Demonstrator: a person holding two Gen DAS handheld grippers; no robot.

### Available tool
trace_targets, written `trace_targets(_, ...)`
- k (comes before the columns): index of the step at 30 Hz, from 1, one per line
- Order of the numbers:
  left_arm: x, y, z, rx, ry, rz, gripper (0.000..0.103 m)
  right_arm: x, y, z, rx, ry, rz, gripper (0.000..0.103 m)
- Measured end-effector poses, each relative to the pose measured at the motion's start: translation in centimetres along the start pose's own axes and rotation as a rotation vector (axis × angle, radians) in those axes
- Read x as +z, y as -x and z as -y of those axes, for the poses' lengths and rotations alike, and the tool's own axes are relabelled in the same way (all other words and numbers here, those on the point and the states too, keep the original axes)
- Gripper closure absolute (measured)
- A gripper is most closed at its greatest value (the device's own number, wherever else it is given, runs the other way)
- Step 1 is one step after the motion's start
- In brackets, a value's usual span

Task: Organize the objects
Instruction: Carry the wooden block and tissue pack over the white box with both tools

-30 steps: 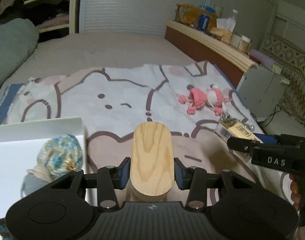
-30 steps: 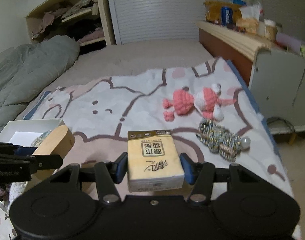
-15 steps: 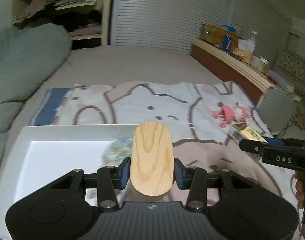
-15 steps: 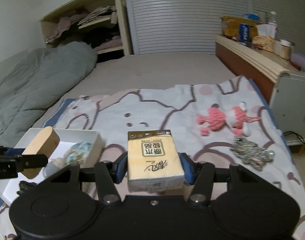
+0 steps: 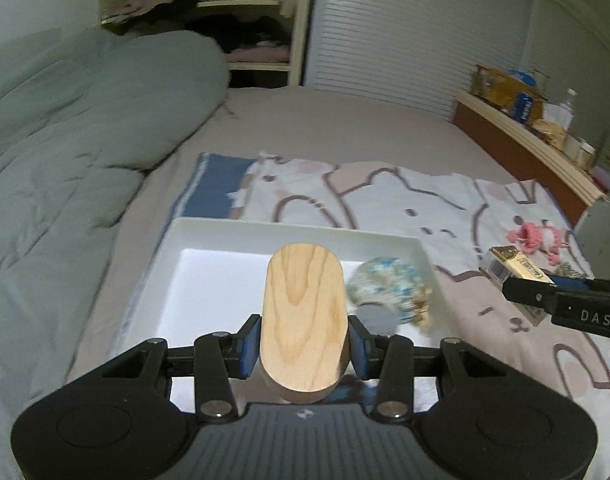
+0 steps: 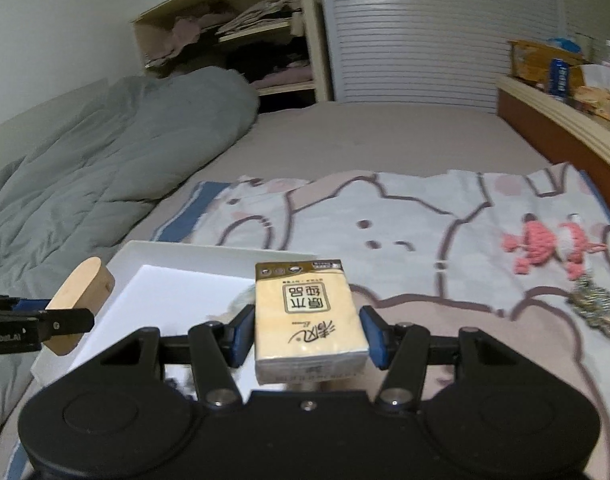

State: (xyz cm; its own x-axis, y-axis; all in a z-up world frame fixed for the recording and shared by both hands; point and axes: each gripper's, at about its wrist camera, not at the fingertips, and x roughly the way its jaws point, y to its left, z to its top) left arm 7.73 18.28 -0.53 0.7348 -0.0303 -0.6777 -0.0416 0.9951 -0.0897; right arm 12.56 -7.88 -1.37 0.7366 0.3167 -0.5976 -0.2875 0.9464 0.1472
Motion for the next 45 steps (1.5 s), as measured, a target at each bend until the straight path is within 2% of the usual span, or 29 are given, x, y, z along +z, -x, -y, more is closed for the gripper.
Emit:
trace_targets(14, -3.3, -0.9, -7.3, 0.093, 0.032, -0.08, 0.058, -2.0, -3.4, -9.2, 0.115, -0.011, -0.093, 0.047)
trace_targets(25, -5.1, -1.8, -9.4, 0.105, 0.015, -0.118, 0.058, -4.1, -6.5, -15.0, 0.182, 0.002, -0.155, 0.047)
trace_targets(30, -5.3, -2.1, -10.2, 0.087, 0.03, -0.118, 0.058, -4.6, -7.5, -15.9, 0.226, -0.031, -0.183, 0.044)
trace_targets(34, -5.5, -2.2, -10.3, 0.076, 0.039, -0.121, 0.053, -4.6, -7.4, -15.5, 0.242, -0.059, -0.192, 0.035)
trace_targets(45, -5.0, -1.0, -9.9, 0.09, 0.032, -0.112, 0.052, -4.4, -6.8, -14.2, 0.225, -0.065, -0.199, 0.041)
